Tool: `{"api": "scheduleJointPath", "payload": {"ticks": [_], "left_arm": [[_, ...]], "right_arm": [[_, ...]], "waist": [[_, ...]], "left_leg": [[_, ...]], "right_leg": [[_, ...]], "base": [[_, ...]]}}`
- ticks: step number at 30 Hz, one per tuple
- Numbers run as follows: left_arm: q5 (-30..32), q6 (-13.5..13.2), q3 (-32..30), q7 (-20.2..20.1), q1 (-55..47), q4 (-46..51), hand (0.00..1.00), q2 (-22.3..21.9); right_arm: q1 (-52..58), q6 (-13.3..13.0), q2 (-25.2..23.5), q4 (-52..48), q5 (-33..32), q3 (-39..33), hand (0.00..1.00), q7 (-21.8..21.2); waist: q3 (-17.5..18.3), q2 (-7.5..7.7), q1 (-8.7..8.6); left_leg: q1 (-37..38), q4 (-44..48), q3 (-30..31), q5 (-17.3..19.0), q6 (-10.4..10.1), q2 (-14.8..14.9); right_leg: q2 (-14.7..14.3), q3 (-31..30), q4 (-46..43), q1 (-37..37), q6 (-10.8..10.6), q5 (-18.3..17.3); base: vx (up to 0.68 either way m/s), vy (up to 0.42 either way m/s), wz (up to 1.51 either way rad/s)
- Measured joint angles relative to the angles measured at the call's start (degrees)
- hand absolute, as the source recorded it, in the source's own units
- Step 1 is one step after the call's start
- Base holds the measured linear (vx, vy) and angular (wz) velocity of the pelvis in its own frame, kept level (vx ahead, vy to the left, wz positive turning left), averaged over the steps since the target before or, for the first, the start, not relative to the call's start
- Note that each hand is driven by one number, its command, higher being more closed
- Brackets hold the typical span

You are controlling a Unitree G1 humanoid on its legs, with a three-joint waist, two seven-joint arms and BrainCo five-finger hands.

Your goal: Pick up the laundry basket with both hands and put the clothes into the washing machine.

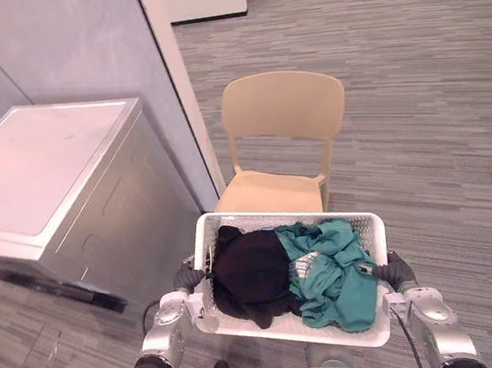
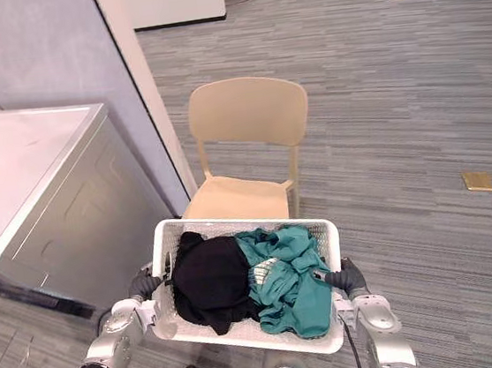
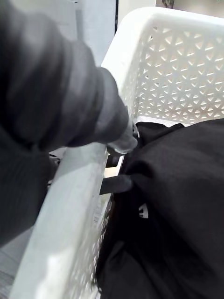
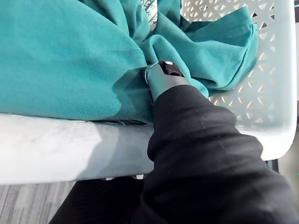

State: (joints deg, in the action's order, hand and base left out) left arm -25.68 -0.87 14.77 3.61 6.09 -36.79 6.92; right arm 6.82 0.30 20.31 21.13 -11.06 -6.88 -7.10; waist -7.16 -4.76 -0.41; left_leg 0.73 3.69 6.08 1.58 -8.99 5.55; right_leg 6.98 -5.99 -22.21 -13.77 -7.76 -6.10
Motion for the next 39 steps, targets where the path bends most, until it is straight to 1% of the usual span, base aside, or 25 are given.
{"api": "scheduleJointPath", "payload": {"ticks": [2, 4, 6, 7, 8, 9, 10, 11, 12, 13, 14, 16, 19, 22, 24, 25, 28, 31, 33, 34, 39], "left_arm": [[-0.04, 0.02, 0.04, 0.71, 1.88, 0.00, 1.00, 0.96], [-0.08, 0.07, -0.02, 2.35, 6.61, -0.27, 1.00, 2.49], [-0.14, 0.04, -0.07, 2.56, 13.55, -3.22, 1.00, 3.61], [-0.16, 0.00, -0.17, 3.41, 18.65, -5.33, 1.00, 3.86], [-0.17, -0.11, -0.40, 3.78, 20.95, -6.26, 1.00, 3.91], [-0.27, -0.46, -1.39, 4.01, 25.39, -8.54, 1.00, 3.99], [-0.57, -0.51, -1.81, 4.11, 29.93, -10.86, 1.00, 4.84], [-0.72, -0.59, -2.41, 4.52, 33.05, -12.64, 1.00, 5.16], [-1.16, -0.62, -2.67, 4.86, 36.20, -14.85, 1.00, 5.58], [-1.40, -0.61, -3.63, 5.04, 40.06, -17.44, 1.00, 6.17], [-1.71, -0.54, -4.03, 5.16, 42.42, -18.96, 1.00, 6.63], [-1.82, -0.25, -5.37, 5.64, 46.32, -21.33, 1.00, 6.87], [-2.28, 0.09, -6.65, 6.08, 49.88, -23.23, 1.00, 7.39], [-2.26, 0.47, -7.95, 6.18, 54.51, -23.93, 1.00, 8.41], [-2.07, 0.54, -8.02, 6.22, 59.18, -24.67, 1.00, 10.42], [-1.65, 0.55, -8.02, 6.22, 60.17, -24.67, 1.00, 10.88], [-1.06, 0.55, -8.06, 6.24, 66.17, -24.67, 1.00, 14.09], [-1.06, 0.54, -8.46, 6.25, 71.53, -24.65, 1.00, 15.60], [-1.06, 0.53, -9.04, 6.24, 73.13, -24.62, 1.00, 16.21], [-0.98, 0.12, -9.63, 6.19, 73.47, -23.90, 1.00, 16.31], [0.07, 0.08, -11.19, 6.15, 73.85, -21.37, 1.00, 16.93]], "right_arm": [[-2.15, 0.16, 0.08, 0.05, -0.03, 0.54, 1.00, 0.04], [-8.25, 0.63, 1.19, 0.95, -0.26, 2.42, 1.00, 0.40], [-15.80, 0.63, 3.29, 4.32, -1.07, 4.24, 1.00, 1.26], [-21.62, 0.69, 4.93, 7.28, -2.24, 5.65, 1.00, 2.28], [-24.51, 0.68, 5.82, 8.57, -2.56, 6.38, 1.00, 2.58], [-30.58, 0.67, 7.53, 11.60, -3.28, 7.88, 1.00, 3.05], [-36.46, 0.66, 8.44, 14.80, -3.58, 9.40, 1.00, 4.01], [-41.51, 0.68, 9.19, 17.82, -4.60, 10.85, 1.00, 4.56], [-46.50, 0.70, 9.33, 20.76, -4.99, 11.44, 1.00, 4.91], [-51.96, 0.72, 9.36, 23.68, -5.29, 12.26, 1.00, 5.42], [-55.36, 0.77, 9.24, 25.54, -5.37, 12.56, 1.00, 6.08], [-60.59, 0.78, 8.30, 29.20, -5.63, 12.60, 1.00, 7.06], [-63.82, 0.79, 7.15, 31.51, -6.17, 12.58, 1.00, 7.79], [-66.16, 0.90, 6.69, 31.83, -6.64, 12.71, 1.00, 8.84], [-69.18, 1.05, 6.61, 31.83, -6.80, 12.32, 1.00, 8.98], [-69.97, 1.06, 6.61, 31.85, -6.84, 12.29, 1.00, 9.03], [-75.51, 1.09, 6.78, 31.83, -7.18, 11.78, 1.00, 9.08], [-79.90, 1.02, 7.45, 31.83, -7.65, 9.87, 1.00, 9.33], [-81.45, 0.95, 7.44, 31.82, -7.73, 9.37, 1.00, 9.68], [-81.96, 0.54, 7.38, 31.79, -7.83, 8.61, 1.00, 9.74], [-83.91, -0.01, 7.53, 31.89, -8.93, 8.39, 1.00, 9.98]], "waist": [[-0.40, 0.62, 0.04], [-1.42, 1.76, 0.11], [-3.78, 2.29, -0.41], [-5.68, 2.39, -0.66], [-6.65, 2.10, -0.74], [-7.89, 0.94, -0.51], [-9.36, 1.72, -0.62], [-11.11, 1.52, -0.41], [-12.78, 1.17, -0.03], [-15.07, 0.86, -0.01], [-16.27, 1.01, 0.17], [-17.13, 1.63, 0.84], [-18.05, 2.22, 1.33], [-18.47, 2.58, 1.66], [-18.76, 2.90, 2.05], [-18.83, 3.02, 2.20], [-19.64, 4.43, 2.25], [-20.53, 5.49, 2.17], [-21.31, 5.85, 2.13], [-21.63, 5.87, 2.15], [-21.77, 5.92, 2.09]], "left_leg": [[-1.83, 0.15, -0.10, -0.54, 0.19, -0.83], [-4.49, 0.39, -1.30, -1.33, 0.59, -1.60], [-6.79, 1.38, -1.47, -1.34, 0.46, -2.02], [-8.12, 1.65, -1.63, -1.59, 0.42, -2.00], [-8.81, 1.52, -1.67, -1.72, 0.53, -1.78], [-10.86, 0.84, -2.19, -2.61, 0.56, -0.18], [-12.59, 0.68, -2.92, -3.39, 0.07, -0.46], [-12.76, -0.01, -3.23, -4.78, -0.45, -0.45], [-13.17, -0.81, -3.77, -6.01, -0.41, 0.01], [-13.93, -0.94, -4.34, -6.99, -0.48, 0.52], [-14.64, -0.99, -4.92, -7.62, -0.48, 0.83], [-16.73, -0.78, -6.32, -7.87, -0.62, 1.09], [-18.05, -0.04, -7.85, -8.09, -0.52, 1.31], [-22.21, 3.75, -8.00, -6.44, -0.65, 1.95], [-26.17, 7.31, -8.00, -4.92, -0.97, 3.19], [-27.00, 8.16, -8.00, -4.47, -1.09, 3.51], [-31.78, 12.68, -7.96, -2.59, -1.39, 5.38], [-35.86, 14.91, -7.81, -1.99, -1.31, 6.22], [-37.39, 15.83, -7.81, -1.60, -1.36, 6.44], [-38.30, 16.37, -7.82, -1.37, -1.32, 6.69], [-40.67, 17.70, -9.31, -0.94, -0.92, 7.25]], "right_leg": [[0.85, -0.10, 2.32, -0.52, -0.64, 2.26], [1.39, -1.31, 5.98, -2.06, -0.64, 5.79], [1.85, -1.42, 9.27, -2.36, -0.83, 8.29], [1.92, -1.39, 12.01, -2.48, -0.31, 9.34], [1.84, -1.38, 13.50, -2.58, -0.29, 9.34], [0.77, -1.32, 12.46, -4.73, 0.67, 9.49], [0.38, -1.24, 7.56, -7.27, 0.80, 9.21], [0.32, -1.07, 8.53, -8.06, 0.02, 9.56], [-0.21, -1.51, 9.49, -8.60, 0.01, 10.66], [-0.57, -1.69, 10.14, -9.17, -0.10, 11.87], [-0.96, -2.34, 10.51, -10.05, -0.29, 12.61], [-1.42, -3.26, 12.24, -12.02, -0.50, 14.75], [-1.54, -4.26, 13.98, -12.83, -0.82, 16.44], [-1.92, -4.20, 14.54, -14.95, -0.45, 17.34], [-2.59, -3.97, 14.99, -16.90, -0.11, 17.97], [-2.89, -3.86, 15.02, -17.34, 0.00, 18.07], [-4.25, -3.18, 15.01, -19.96, 0.44, 18.42], [-4.87, -2.67, 14.94, -22.68, 0.67, 18.73], [-5.06, -2.70, 14.93, -23.80, 0.63, 18.83], [-5.18, -2.69, 14.94, -24.34, 0.63, 18.83], [-5.46, -2.86, 14.88, -26.23, 0.62, 18.82]], "base": [[-0.11, 0.093, 0.06], [-0.17, 0.087, -0.16], [-0.20, 0.065, -0.11], [-0.18, 0.041, -0.06], [-0.22, 0.027, -0.19], [-0.21, -0.060, -0.12], [-0.21, -0.098, -0.17], [-0.18, -0.127, -0.19], [-0.15, -0.104, -0.27], [-0.15, -0.113, -0.28], [-0.11, -0.102, -0.23], [-0.04, -0.075, -0.23], [0.00, -0.042, -0.16], [-0.01, -0.041, -0.03], [-0.03, -0.050, -0.02], [-0.03, -0.044, -0.05], [-0.03, -0.033, -0.06], [-0.04, -0.013, 0.03], [0.00, 0.000, 0.00], [0.00, 0.000, 0.00], [-0.01, 0.007, -0.02]]}}
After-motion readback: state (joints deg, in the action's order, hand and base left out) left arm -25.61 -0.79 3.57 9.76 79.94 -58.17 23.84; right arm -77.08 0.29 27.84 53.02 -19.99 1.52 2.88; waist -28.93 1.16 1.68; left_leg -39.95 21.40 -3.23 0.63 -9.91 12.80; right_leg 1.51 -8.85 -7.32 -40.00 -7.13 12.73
